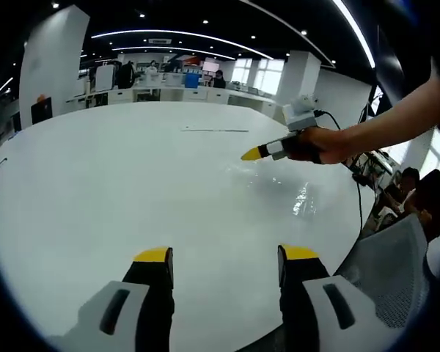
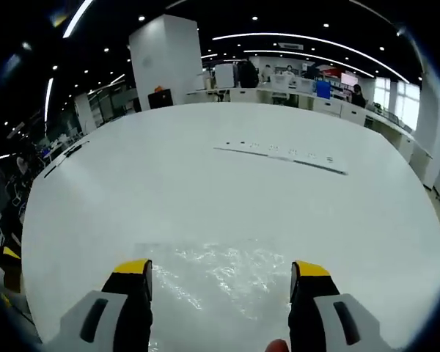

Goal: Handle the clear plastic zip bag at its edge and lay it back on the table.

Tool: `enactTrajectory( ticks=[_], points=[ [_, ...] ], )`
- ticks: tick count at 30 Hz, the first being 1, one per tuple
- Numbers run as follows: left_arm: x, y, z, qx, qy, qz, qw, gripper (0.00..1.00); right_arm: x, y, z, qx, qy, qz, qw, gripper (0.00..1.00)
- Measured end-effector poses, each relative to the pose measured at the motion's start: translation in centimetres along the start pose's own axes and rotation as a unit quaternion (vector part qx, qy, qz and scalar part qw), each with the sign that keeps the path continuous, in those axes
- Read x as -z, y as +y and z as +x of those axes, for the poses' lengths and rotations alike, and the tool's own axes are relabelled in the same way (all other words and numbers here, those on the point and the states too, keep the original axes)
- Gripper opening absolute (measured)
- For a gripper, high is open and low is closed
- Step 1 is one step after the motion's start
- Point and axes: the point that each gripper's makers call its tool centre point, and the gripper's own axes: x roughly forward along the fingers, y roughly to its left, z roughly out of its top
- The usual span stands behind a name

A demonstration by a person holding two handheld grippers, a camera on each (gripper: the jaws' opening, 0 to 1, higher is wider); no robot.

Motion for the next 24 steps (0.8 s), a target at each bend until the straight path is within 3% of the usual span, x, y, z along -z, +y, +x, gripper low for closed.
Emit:
enactTrajectory(
  ticks=[8, 14, 19, 24],
  points=[
    [0.4, -0.2, 0.2, 0.005, 0.009, 0.005, 0.9999, 0.55, 0.6, -0.3, 1.6, 0.004, 0.005, -0.023, 0.9997, 0.71],
    [0.6, -0.5, 0.4, 0.007, 0.015, 0.01, 0.9998, 0.55, 1.5, -1.2, 2.3, 0.018, 0.013, -0.017, 0.9996, 0.65],
    [0.7, -0.7, 0.4, 0.01, 0.019, 0.012, 0.9997, 0.54, 2.4, -1.1, 2.8, 0.025, 0.02, -0.052, 0.9981, 0.65],
    [0.9, -0.9, 0.4, 0.012, 0.024, 0.015, 0.9995, 0.52, 2.4, -0.3, 2.5, 0.026, 0.001, -0.042, 0.9988, 0.59]
  ],
)
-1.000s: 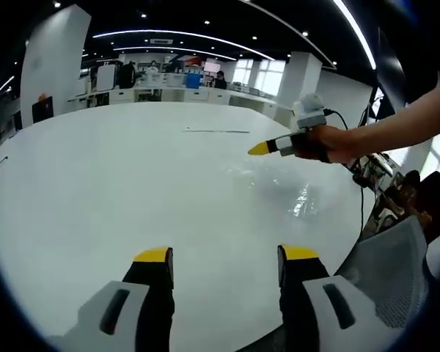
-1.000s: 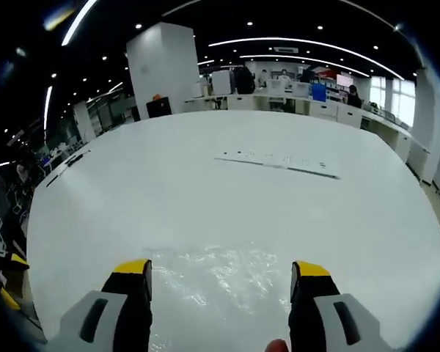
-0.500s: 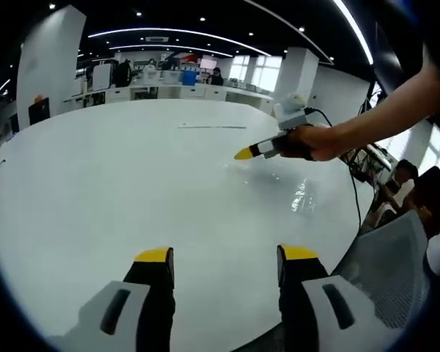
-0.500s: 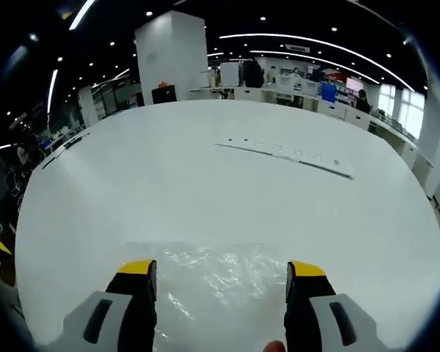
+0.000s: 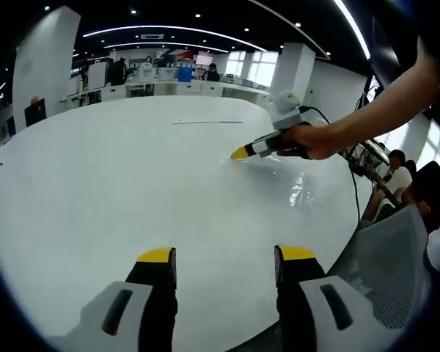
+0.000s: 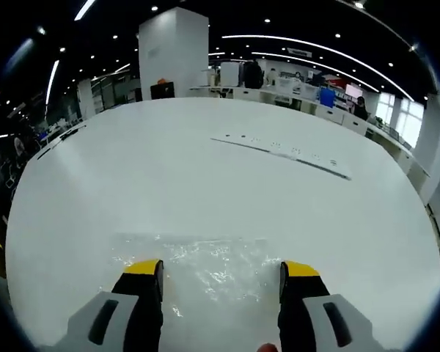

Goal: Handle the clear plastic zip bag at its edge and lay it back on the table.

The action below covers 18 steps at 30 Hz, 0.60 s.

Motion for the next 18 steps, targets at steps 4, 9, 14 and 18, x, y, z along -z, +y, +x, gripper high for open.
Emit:
enactTrajectory(
  ticks=[4, 9, 14, 18],
  points=[
    [0.1, -0.1, 0.0, 0.002, 0.003, 0.001, 1.0, 0.52, -0.1, 0.6, -0.1, 0.0, 0.002, 0.0, 1.0, 0.54],
    [0.0, -0.1, -0.1, 0.001, 0.002, 0.0, 1.0, 0.5, -0.3, 0.5, -0.3, 0.008, 0.007, 0.006, 0.9999, 0.47],
    [0.2, 0.0, 0.0, 0.0, 0.008, 0.001, 1.0, 0.49, -0.2, -0.1, -0.8, 0.03, 0.018, 0.008, 0.9994, 0.33],
    [0.2, -0.1, 0.0, -0.001, 0.008, 0.003, 1.0, 0.47, -0.5, -0.2, -1.4, 0.041, 0.024, -0.001, 0.9989, 0.23]
  ],
)
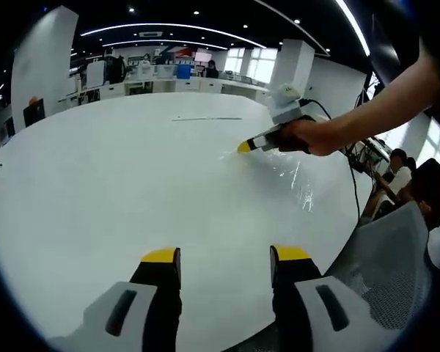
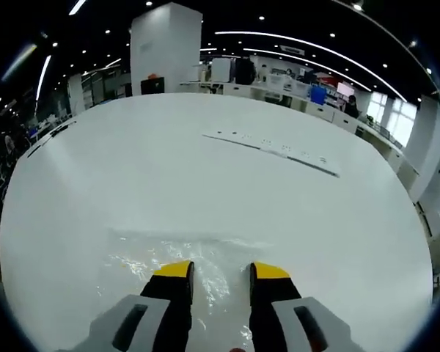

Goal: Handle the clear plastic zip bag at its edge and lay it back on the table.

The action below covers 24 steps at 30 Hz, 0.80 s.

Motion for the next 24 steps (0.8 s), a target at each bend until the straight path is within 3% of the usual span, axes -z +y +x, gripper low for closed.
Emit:
enactTrajectory(
  ticks=[3, 9, 11, 16, 24],
  points=[
    [0.0, 0.0, -0.1, 0.0, 0.001, -0.001, 1.0, 0.46, 0.4, -0.6, -0.2, 0.012, 0.026, -0.01, 0.9995, 0.04],
    [0.2, 0.1, 0.1, 0.0, 0.003, 0.001, 1.0, 0.44, 0.0, -0.7, -0.1, 0.019, 0.031, -0.033, 0.9988, 0.01],
    [0.2, 0.1, 0.1, -0.001, 0.003, 0.002, 1.0, 0.44, -0.1, -0.3, -0.3, 0.008, 0.026, -0.017, 0.9995, 0.0],
    [0.1, 0.3, 0.0, -0.005, 0.0, 0.001, 1.0, 0.45, -0.8, 0.5, -0.9, -0.009, 0.022, -0.04, 0.9989, 0.0],
    [-0.4, 0.9, -0.1, -0.006, -0.013, -0.025, 0.9996, 0.44, -3.2, 0.6, -2.5, -0.019, -0.008, -0.063, 0.9978, 0.0]
  ],
)
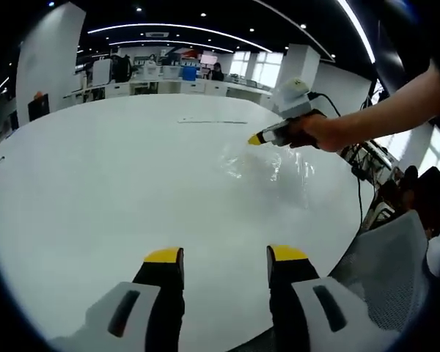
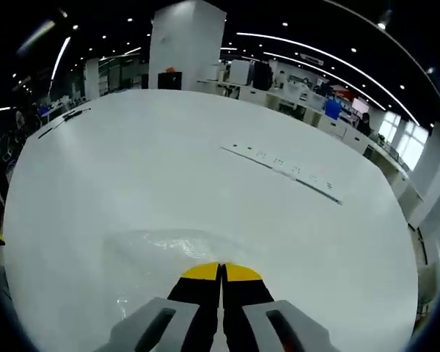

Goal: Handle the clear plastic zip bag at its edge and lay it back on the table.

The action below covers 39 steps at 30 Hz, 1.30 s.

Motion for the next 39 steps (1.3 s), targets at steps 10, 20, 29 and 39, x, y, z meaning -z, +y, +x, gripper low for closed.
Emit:
enactTrajectory(
  ticks=[10, 20, 29, 39],
  points=[
    [-1.5, 0.4, 0.0, -0.002, -0.02, -0.031, 0.9993, 0.4, -3.1, -0.2, -2.4, 0.007, -0.052, -0.011, 0.9986, 0.0],
    [-9.1, 0.6, 2.2, 0.018, -0.065, 0.027, 0.9974, 0.4, -6.1, 1.6, -5.8, -0.001, -0.096, -0.054, 0.9939, 0.0],
    [-12.3, 0.0, 4.4, 0.05, -0.048, 0.086, 0.9938, 0.4, -6.5, 4.3, -8.1, -0.02, -0.127, -0.097, 0.987, 0.0],
    [-9.9, -1.0, 6.5, 0.083, 0.001, 0.113, 0.9902, 0.37, -6.0, 7.5, -9.2, -0.044, -0.137, -0.132, 0.9808, 0.0]
  ],
)
